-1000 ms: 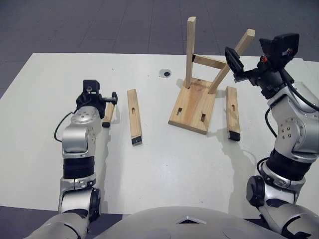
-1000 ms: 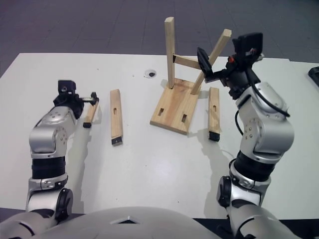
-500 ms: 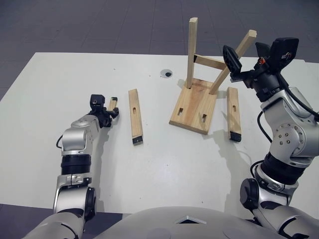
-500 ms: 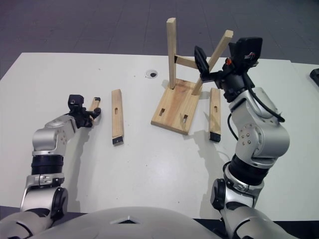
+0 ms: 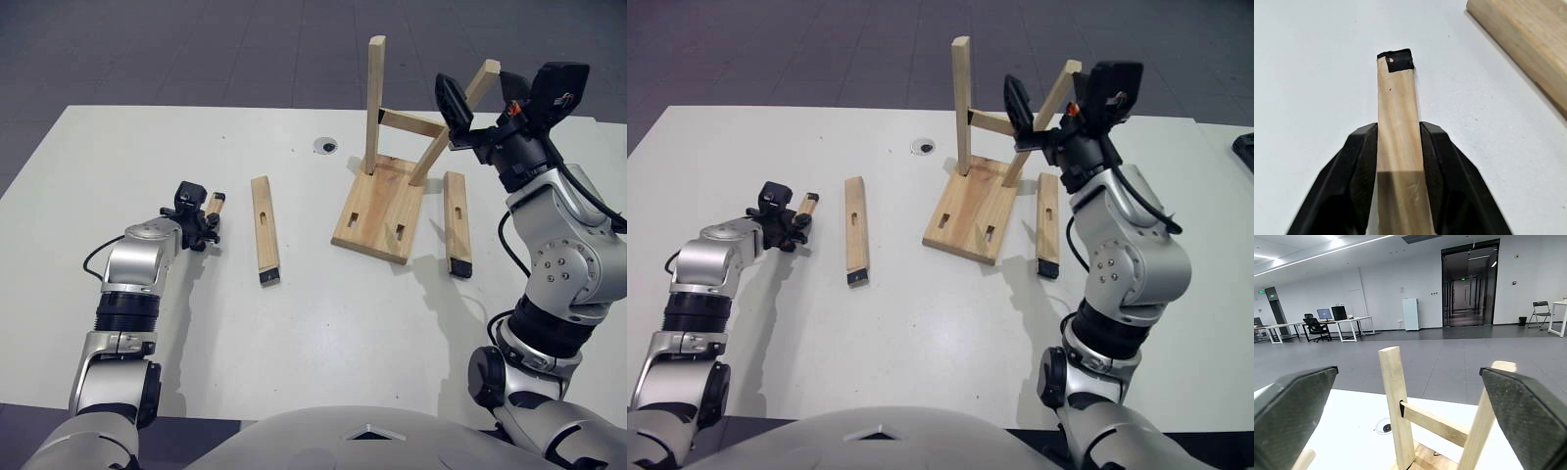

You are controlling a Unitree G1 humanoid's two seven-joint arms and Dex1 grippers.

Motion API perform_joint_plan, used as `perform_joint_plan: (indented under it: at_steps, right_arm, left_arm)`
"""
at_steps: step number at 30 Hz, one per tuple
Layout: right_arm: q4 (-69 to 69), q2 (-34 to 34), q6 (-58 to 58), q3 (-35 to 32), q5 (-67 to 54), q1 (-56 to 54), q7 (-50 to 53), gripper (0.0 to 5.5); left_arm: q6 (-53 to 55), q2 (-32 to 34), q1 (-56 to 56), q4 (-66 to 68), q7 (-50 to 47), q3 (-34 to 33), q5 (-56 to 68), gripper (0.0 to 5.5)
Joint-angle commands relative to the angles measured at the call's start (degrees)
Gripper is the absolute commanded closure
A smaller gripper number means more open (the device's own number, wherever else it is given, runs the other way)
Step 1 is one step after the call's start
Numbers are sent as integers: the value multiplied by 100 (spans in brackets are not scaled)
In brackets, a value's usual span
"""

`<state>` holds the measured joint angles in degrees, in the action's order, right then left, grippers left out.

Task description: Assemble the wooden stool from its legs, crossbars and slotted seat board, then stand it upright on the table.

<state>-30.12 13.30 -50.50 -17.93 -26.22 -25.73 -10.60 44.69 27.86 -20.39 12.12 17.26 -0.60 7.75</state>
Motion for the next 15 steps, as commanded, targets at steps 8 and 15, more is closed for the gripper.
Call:
perform_joint_plan:
  at_steps: [8, 15]
  right_arm:
    - [795, -1416, -886, -234, -2504, -1058, 644, 10]
    - [1729, -1740, -341, 713, -2128, -1804, 457, 10]
  left_arm:
    - [-1859, -596, 37, -2604, -18, -810, 637, 422]
    - [-2254, -827, -398, -3350, -17, 140, 196, 422]
